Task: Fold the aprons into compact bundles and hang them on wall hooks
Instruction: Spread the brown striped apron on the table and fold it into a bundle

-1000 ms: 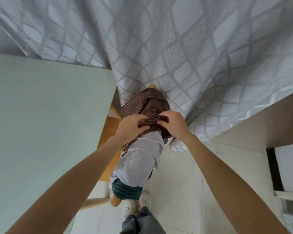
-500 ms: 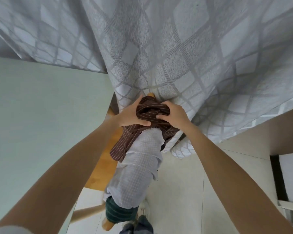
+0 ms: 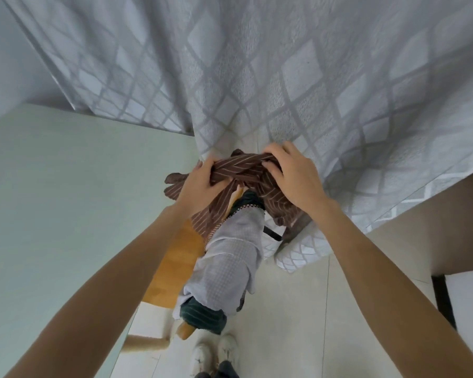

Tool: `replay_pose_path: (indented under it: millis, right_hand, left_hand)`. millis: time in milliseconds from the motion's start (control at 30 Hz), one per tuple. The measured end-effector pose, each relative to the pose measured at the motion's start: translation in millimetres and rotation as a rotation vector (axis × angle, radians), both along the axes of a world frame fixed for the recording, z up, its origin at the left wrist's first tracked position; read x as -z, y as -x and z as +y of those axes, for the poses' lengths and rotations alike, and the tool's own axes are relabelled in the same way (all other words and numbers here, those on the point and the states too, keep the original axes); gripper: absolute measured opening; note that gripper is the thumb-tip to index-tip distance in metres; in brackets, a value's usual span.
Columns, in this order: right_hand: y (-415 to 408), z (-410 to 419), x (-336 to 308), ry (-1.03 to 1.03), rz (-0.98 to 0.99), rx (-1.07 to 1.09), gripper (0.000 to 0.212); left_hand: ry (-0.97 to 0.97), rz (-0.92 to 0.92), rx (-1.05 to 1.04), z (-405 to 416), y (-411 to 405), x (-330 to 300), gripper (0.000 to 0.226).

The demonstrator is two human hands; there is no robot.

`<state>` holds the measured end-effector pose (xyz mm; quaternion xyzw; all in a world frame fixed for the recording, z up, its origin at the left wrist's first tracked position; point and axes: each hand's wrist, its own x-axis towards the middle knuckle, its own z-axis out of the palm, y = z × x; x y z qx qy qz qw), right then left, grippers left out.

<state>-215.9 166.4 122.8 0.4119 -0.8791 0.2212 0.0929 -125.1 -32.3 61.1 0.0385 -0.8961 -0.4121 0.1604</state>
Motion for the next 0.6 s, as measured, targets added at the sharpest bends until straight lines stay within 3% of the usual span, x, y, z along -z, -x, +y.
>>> replay_pose_path:
  millis: [100,300,600]
  right_hand:
    - [-14,-17,-27,-0.014,-0.114,-0.078,0.018]
    - [-72,-87,-73,0.057,-0.314,-0.198,0.023]
    - [-181,-252,-76,0.081,-0.394,-0.47,0.035]
  left_hand:
    - [-0.033,-0.077,-0.09,-7,-32,-18,0.025]
    - [-0.133,-0.038,-0.179,-59,-129,-58,0.028]
    - [-0.014,0.011,-0.59,-183,-278,-47,0.031]
